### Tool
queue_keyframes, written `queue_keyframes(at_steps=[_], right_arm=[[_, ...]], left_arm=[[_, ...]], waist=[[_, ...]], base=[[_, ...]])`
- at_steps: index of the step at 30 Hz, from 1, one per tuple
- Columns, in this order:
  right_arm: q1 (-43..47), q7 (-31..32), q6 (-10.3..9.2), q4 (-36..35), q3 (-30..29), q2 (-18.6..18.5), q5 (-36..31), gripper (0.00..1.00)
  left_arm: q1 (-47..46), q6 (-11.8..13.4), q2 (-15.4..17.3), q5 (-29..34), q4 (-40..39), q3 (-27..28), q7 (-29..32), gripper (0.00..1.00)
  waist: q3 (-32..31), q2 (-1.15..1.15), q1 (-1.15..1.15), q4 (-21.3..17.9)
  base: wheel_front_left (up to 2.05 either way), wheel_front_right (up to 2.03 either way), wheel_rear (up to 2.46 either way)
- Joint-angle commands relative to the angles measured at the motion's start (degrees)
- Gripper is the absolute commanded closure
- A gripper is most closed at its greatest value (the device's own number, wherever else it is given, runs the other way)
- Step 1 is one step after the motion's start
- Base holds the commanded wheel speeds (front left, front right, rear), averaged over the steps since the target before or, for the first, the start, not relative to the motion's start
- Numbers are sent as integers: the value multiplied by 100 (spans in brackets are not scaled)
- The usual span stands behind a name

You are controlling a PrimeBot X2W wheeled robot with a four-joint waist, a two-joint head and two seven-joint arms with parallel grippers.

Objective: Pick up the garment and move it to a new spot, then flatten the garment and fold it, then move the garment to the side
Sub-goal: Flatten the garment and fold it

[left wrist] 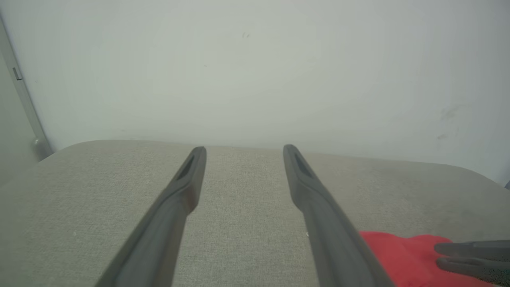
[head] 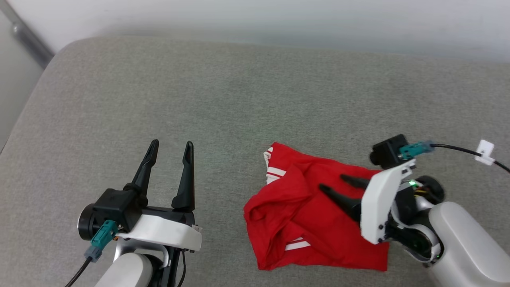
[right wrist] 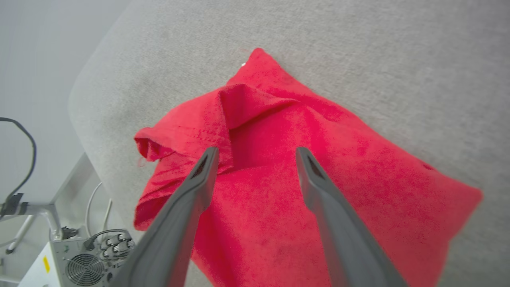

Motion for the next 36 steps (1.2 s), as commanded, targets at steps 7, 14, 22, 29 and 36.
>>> queue_keyframes(at_steps=[7, 14, 22, 29, 36], right_arm=[[320, -1293, -2, 100, -858, -287, -1839, 0], [1087, -2577, -2, -584, -2230, 178, -2695, 0], [2115, -3174, -2, -1577, -2759, 857, -3168, 0], [2804, -3032, -2, -1999, -2860, 1215, -3357, 0], [2970, -2861, -2, -2264, -2899, 1289, -3436, 0]], left_arm=[[140, 99, 76, 43, 50, 90, -24, 0], [286, 187, 151, 82, 158, 227, -37, 0], [887, 194, 132, 153, 337, 509, -48, 0], [1515, 84, 33, 160, 468, 718, -49, 0], [1583, -5, -52, 249, 488, 815, -45, 0]], waist=[[-184, 0, 0, -444], [-342, 0, 0, -778], [-703, 0, 0, -1036], [-1137, 0, 0, -1106], [-1168, 0, 0, -1096]], base=[[0, 0, 0], [0, 0, 0], [0, 0, 0], [0, 0, 0], [0, 0, 0]])
